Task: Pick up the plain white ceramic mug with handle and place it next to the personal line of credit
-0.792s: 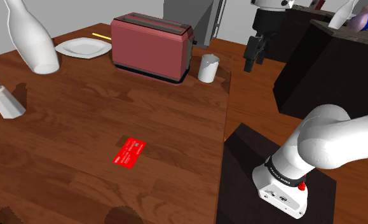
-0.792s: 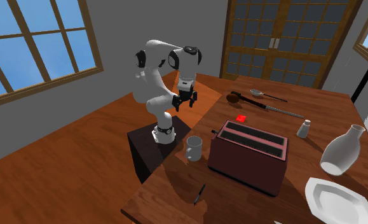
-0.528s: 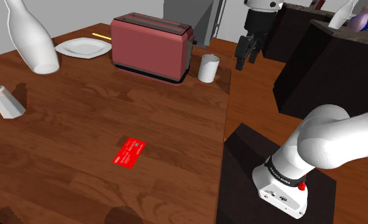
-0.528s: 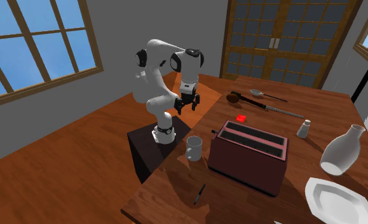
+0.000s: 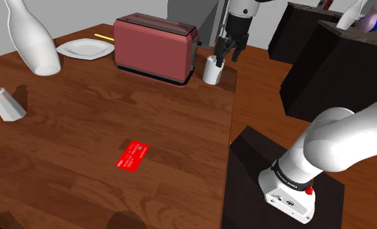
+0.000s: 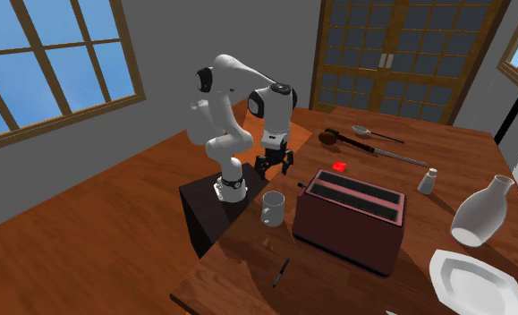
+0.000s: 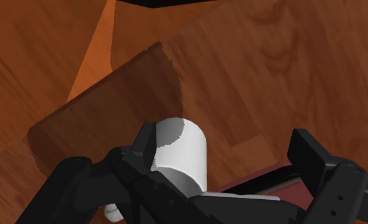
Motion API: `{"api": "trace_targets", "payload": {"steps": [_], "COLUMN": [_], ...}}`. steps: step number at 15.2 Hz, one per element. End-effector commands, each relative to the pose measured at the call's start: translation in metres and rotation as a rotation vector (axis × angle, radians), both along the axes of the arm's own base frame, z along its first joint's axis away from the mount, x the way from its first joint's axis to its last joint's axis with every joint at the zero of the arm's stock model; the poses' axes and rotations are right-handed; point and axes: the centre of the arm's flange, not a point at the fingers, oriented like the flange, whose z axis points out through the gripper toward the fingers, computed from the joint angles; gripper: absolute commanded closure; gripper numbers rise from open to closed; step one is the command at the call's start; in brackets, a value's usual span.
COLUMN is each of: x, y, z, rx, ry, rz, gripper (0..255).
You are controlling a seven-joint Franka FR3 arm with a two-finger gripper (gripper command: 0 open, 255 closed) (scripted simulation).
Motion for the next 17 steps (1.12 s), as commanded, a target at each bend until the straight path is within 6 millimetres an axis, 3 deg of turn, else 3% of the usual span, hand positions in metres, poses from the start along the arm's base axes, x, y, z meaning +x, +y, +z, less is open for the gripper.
{"api": "trace_targets", "payload": {"steps": [1, 6, 13, 17], "x": [0.022, 0.072, 0.075, 0.075], "y": [-0.004, -0.016, -0.018, -0.018], "z": [-0.007, -0.020, -0.056, -0.059], "rx": [-0.004, -0.012, -0.012, -0.012], "ry": [-0.026, -0.080, -0.080, -0.080], "rz": [-0.022, -0.073, -0.073, -0.073], "gripper": [0, 0, 0, 0]}}
